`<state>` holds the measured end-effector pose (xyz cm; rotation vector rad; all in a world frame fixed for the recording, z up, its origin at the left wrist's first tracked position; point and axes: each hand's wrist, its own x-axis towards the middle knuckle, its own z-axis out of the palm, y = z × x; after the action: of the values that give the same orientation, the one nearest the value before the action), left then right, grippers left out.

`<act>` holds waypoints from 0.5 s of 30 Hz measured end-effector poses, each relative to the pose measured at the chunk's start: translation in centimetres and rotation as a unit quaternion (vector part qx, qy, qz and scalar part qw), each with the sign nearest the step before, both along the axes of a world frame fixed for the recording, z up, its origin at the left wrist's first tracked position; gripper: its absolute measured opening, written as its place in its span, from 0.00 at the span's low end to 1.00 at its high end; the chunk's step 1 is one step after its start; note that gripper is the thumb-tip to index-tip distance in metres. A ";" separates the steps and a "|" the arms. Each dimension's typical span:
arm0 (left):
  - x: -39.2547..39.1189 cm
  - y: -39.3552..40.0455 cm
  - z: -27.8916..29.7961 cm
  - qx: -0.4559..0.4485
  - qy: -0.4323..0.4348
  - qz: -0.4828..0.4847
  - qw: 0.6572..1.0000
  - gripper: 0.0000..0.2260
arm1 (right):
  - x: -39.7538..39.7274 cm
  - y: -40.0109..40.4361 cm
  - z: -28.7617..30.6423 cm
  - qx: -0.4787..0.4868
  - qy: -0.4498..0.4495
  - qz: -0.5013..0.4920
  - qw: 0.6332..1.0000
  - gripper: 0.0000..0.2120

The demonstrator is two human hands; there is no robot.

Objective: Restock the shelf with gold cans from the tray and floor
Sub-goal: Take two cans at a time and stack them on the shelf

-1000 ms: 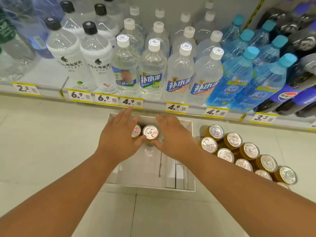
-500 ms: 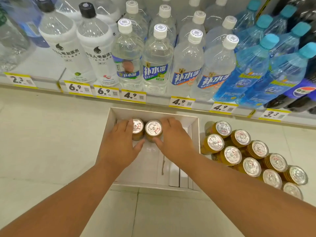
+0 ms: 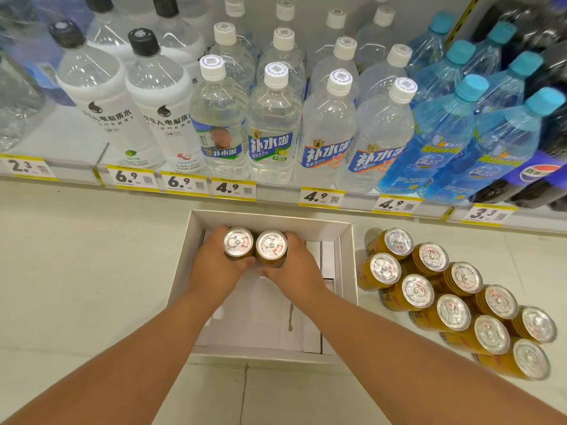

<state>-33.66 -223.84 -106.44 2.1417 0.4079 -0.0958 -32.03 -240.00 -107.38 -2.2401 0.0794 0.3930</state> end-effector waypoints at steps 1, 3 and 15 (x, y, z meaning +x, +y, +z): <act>0.1 0.1 0.3 -0.010 0.000 0.001 1.000 0.26 | 0.0 0.3 -0.1 0.009 -0.006 -0.014 1.000 0.31; 0.2 0.4 0.9 -0.031 -0.005 0.006 0.999 0.25 | 0.2 0.6 0.1 0.029 -0.012 -0.031 0.999 0.29; -0.6 0.2 15.4 -0.072 -0.008 -0.035 0.997 0.27 | -1.0 -3.9 15.1 0.102 0.005 0.016 0.995 0.29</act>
<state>-34.22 -223.61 -91.00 2.0133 0.3076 -0.1439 -33.03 -243.87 -92.27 -2.0397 0.0090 0.4115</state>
